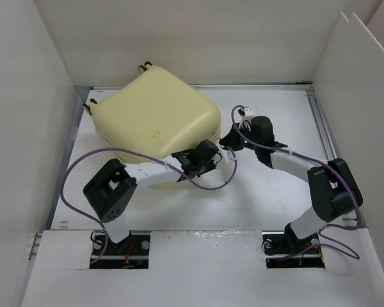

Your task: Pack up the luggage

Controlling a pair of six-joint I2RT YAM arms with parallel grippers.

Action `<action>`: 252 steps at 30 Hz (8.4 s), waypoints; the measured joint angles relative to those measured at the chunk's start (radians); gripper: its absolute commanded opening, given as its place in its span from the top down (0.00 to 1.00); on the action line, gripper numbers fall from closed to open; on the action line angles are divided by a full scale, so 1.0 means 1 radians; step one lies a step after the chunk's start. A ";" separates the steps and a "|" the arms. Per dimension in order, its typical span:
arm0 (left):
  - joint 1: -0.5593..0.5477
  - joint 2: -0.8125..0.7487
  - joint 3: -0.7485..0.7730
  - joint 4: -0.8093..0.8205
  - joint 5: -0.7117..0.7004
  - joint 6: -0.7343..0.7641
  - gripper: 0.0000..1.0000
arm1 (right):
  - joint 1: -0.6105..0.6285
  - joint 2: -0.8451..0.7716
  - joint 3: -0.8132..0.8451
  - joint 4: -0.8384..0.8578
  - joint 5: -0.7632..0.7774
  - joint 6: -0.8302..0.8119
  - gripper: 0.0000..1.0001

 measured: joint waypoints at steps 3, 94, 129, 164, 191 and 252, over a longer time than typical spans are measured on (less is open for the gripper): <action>0.027 -0.113 -0.123 0.036 0.096 0.080 1.00 | 0.005 -0.002 -0.013 0.002 0.000 0.016 1.00; 0.061 -0.787 0.054 -0.424 0.201 0.309 0.46 | -0.040 0.097 0.212 -0.170 -0.386 -0.315 0.53; 1.241 -0.329 0.240 -0.292 0.755 -0.166 0.18 | 0.145 0.066 0.011 -0.046 -0.512 -0.409 0.54; 1.130 -0.340 0.198 -0.182 0.676 -0.099 0.22 | 0.366 0.021 0.106 -0.171 0.510 -0.172 1.00; 1.432 -0.148 0.124 -0.274 0.461 -0.280 0.53 | 0.332 0.052 0.086 -0.064 0.395 -0.219 1.00; 1.188 -0.306 0.134 -0.181 0.178 -0.496 0.11 | -0.519 -0.663 0.248 -0.825 0.803 0.080 0.00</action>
